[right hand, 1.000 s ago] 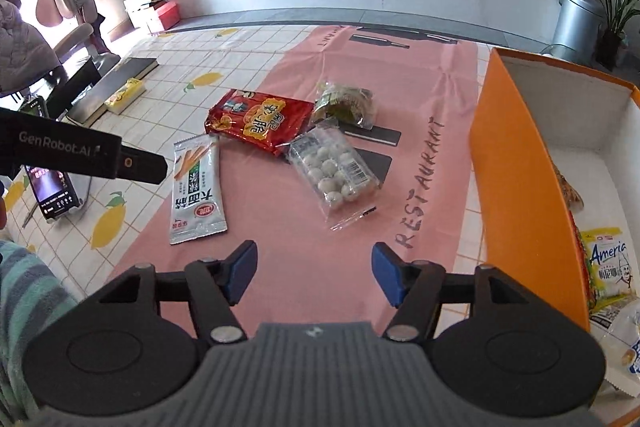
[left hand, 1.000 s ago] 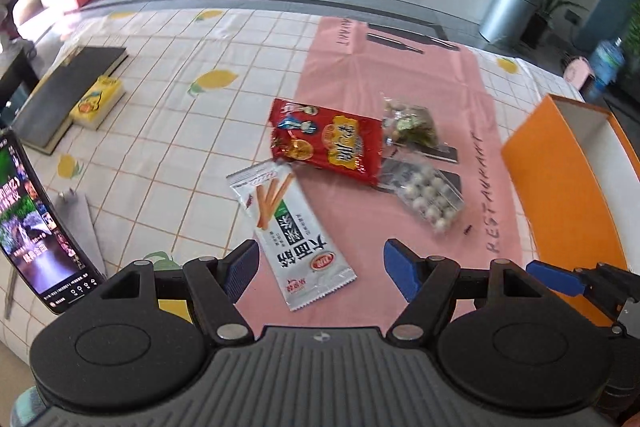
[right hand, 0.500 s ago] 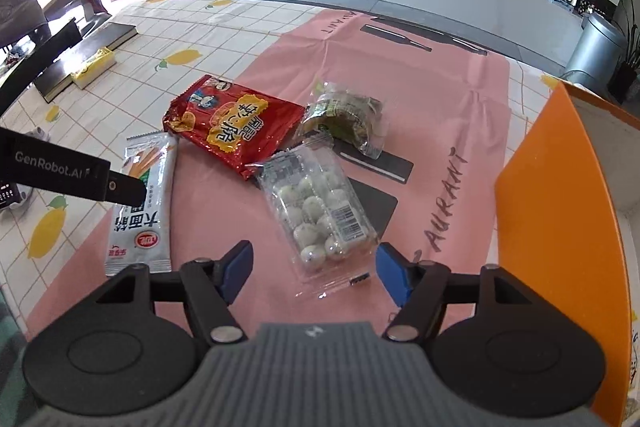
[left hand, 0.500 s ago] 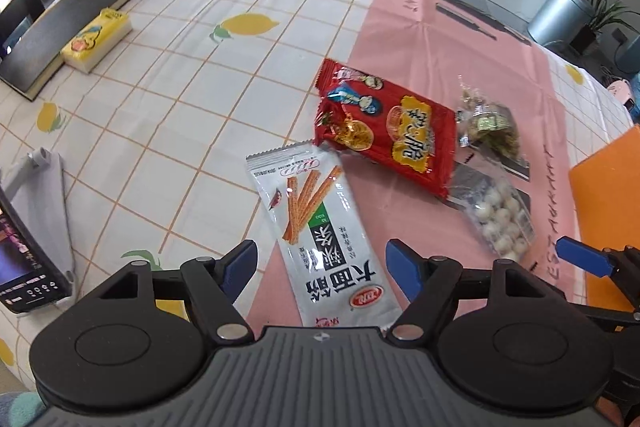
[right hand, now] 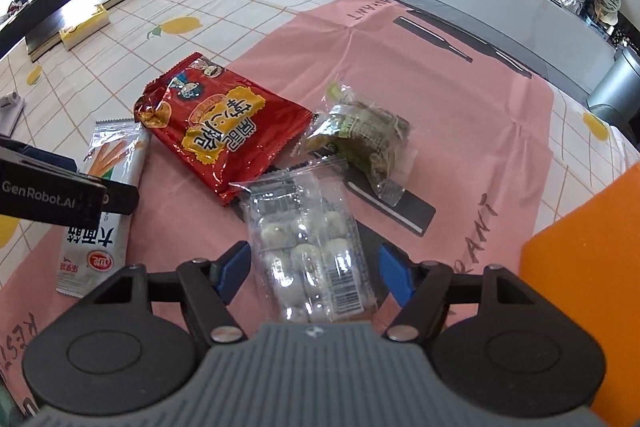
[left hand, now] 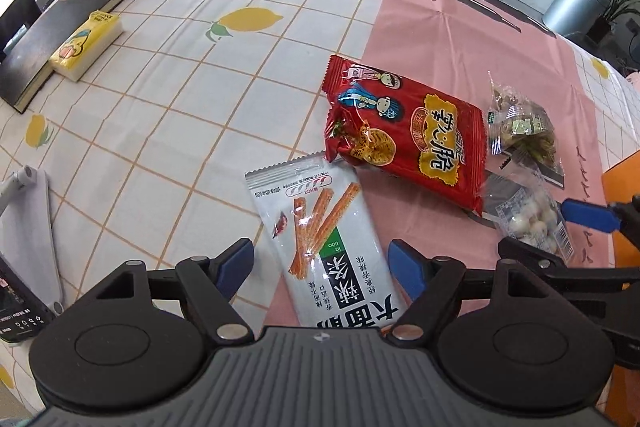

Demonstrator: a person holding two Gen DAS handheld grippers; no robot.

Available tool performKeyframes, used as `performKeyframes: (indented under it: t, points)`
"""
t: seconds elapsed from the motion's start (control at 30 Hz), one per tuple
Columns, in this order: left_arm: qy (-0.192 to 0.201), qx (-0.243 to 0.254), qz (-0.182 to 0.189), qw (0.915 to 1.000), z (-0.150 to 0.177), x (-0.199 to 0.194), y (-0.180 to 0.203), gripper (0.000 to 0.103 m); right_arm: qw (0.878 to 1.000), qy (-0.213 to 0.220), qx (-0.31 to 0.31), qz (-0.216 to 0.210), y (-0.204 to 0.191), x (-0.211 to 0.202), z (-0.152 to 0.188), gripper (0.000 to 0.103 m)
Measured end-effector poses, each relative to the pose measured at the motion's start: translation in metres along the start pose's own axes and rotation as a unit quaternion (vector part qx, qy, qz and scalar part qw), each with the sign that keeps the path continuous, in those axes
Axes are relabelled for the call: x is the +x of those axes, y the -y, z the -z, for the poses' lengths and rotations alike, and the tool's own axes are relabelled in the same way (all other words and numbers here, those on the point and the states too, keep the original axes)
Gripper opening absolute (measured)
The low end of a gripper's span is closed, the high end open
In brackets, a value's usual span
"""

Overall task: Organize snacks
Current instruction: 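Grasp the clear quail-egg pack with the right tool while the left grasps the white breadstick bag, then carry the breadstick bag and egg pack into the box and release both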

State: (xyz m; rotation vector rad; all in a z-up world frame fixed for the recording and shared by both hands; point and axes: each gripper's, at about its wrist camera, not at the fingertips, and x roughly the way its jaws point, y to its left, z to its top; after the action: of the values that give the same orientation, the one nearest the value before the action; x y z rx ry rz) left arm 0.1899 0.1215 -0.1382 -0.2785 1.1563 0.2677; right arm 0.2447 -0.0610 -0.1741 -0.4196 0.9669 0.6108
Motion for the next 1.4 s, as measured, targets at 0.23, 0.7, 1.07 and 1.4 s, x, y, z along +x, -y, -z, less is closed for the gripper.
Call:
performKeyframes:
  t: [0.23, 0.7, 1.07, 1.4]
  points:
    - [0.004, 0.018, 0.002, 0.9998, 0.000, -0.002, 0.002, 0.069, 1.000, -0.021, -0.003, -0.017, 0.001, 0.009, -0.009, 0.065]
    - [-0.046, 0.099, 0.041, 0.9932, 0.011, -0.010, 0.015, 0.061, 0.992, -0.110, 0.051, -0.032, -0.006, 0.000, -0.004, 0.057]
    - [-0.150, 0.227, 0.071, 0.9598, 0.029, -0.016, 0.049, 0.059, 0.975, -0.196, 0.074, -0.068, -0.008, -0.023, 0.025, 0.057]
    - [-0.214, 0.334, 0.068, 0.9155, 0.048, -0.033, 0.087, 0.058, 0.965, -0.248, 0.035, -0.072, -0.017, -0.053, 0.063, 0.057]
